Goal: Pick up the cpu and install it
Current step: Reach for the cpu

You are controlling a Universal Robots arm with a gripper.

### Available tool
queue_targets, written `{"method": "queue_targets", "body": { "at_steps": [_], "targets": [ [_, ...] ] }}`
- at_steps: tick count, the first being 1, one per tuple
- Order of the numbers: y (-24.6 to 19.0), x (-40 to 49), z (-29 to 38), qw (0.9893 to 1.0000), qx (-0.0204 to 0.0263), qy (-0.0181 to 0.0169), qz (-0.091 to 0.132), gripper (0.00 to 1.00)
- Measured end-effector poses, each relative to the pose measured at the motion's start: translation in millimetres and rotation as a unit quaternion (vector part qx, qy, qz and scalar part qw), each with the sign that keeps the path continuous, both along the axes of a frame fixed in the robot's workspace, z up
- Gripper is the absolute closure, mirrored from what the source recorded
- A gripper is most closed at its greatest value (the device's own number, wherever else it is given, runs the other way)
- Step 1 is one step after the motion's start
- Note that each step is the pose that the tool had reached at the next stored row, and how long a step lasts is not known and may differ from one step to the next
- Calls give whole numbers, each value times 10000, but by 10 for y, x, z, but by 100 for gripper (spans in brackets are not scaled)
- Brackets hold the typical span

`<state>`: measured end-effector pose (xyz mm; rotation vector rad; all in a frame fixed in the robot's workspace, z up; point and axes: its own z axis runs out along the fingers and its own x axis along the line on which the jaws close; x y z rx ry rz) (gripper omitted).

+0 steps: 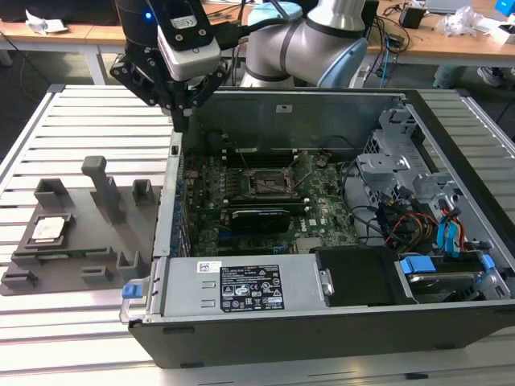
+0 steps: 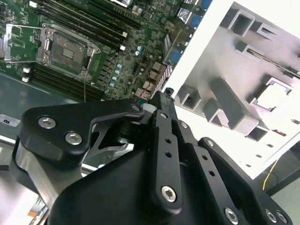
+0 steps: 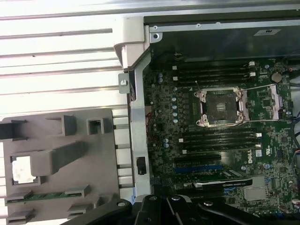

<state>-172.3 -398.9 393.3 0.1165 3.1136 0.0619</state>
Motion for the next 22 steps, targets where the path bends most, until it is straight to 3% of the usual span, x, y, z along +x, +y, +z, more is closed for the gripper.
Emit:
{"method": "queue_targets", "body": {
  "at_steps": [22],
  "targets": [
    [0, -285, 0, 10000, 0, 0, 0, 89]
  ]
}}
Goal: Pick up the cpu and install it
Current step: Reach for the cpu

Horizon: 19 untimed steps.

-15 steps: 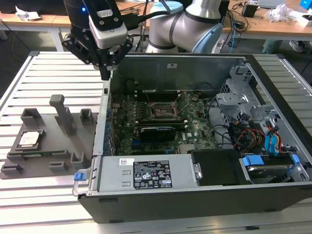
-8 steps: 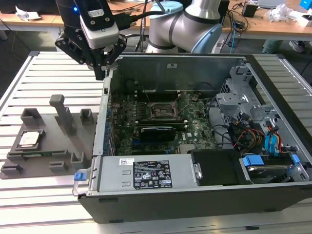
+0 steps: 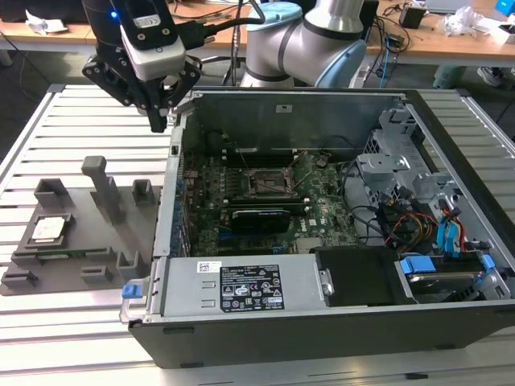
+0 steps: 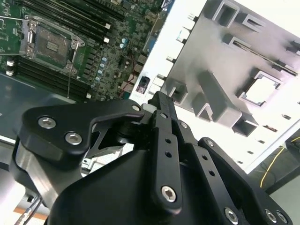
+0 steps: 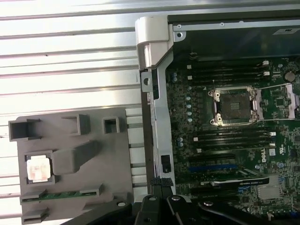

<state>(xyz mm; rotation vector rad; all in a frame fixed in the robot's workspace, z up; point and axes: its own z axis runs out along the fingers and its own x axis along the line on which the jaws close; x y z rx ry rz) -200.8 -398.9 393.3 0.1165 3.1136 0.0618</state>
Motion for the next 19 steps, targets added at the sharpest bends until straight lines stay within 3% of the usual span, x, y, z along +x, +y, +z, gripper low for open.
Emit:
{"method": "queue_targets", "body": {
  "at_steps": [19],
  "targets": [
    [0, -255, -1, 10000, 0, 0, 0, 89]
  ]
}}
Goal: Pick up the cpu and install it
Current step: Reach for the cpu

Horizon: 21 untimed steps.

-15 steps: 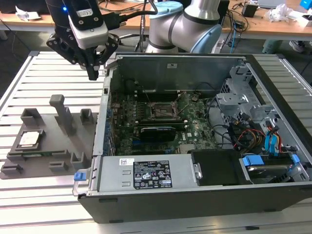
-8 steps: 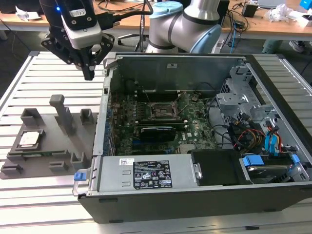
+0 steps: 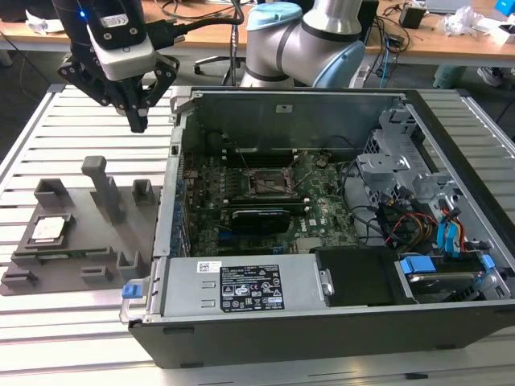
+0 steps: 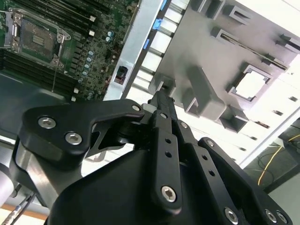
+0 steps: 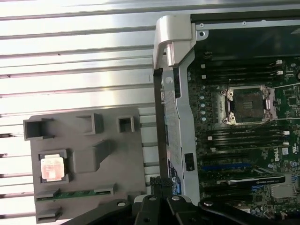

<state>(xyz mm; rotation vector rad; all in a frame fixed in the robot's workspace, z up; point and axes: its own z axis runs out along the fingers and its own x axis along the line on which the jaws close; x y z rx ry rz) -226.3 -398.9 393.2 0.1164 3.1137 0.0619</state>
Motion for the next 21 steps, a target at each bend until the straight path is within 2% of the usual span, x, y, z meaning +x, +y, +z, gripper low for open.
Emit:
{"method": "queue_targets", "body": {
  "at_steps": [12, 21],
  "targets": [
    [0, -143, -1, 10000, 0, 0, 0, 89],
    [0, -294, -1, 10000, 0, 0, 0, 89]
  ]
}}
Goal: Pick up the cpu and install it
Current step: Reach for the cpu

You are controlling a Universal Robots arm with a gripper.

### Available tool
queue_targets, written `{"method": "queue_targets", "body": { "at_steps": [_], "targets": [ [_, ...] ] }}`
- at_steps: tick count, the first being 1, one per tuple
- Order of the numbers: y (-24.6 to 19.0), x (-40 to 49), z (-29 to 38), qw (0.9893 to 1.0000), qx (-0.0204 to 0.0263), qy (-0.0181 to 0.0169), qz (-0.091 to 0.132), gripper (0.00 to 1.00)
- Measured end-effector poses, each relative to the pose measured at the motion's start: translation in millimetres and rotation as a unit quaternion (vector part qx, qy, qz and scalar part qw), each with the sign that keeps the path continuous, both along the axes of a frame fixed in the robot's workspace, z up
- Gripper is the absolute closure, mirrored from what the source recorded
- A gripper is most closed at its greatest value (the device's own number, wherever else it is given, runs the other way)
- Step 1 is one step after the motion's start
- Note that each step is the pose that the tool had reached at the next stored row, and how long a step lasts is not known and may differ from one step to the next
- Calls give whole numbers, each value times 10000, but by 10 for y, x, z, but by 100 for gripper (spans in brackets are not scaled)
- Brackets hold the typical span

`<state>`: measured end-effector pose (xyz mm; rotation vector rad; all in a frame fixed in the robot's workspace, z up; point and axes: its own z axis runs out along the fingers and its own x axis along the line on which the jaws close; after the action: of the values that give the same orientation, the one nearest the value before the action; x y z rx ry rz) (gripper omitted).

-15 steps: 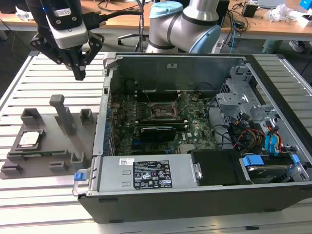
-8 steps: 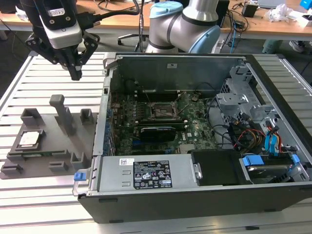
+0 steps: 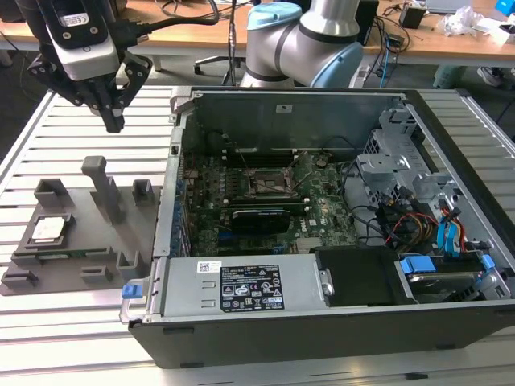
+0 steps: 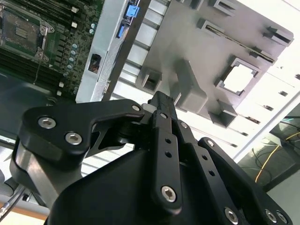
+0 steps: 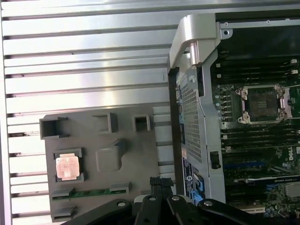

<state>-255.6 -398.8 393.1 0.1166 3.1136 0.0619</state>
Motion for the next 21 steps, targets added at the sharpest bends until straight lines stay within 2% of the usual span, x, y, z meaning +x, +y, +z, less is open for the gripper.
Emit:
{"method": "queue_targets", "body": {
  "at_steps": [17, 21],
  "targets": [
    [0, -180, 0, 10000, -1, 0, 0, 89],
    [0, -250, 0, 10000, -1, 0, 0, 89]
  ]
}}
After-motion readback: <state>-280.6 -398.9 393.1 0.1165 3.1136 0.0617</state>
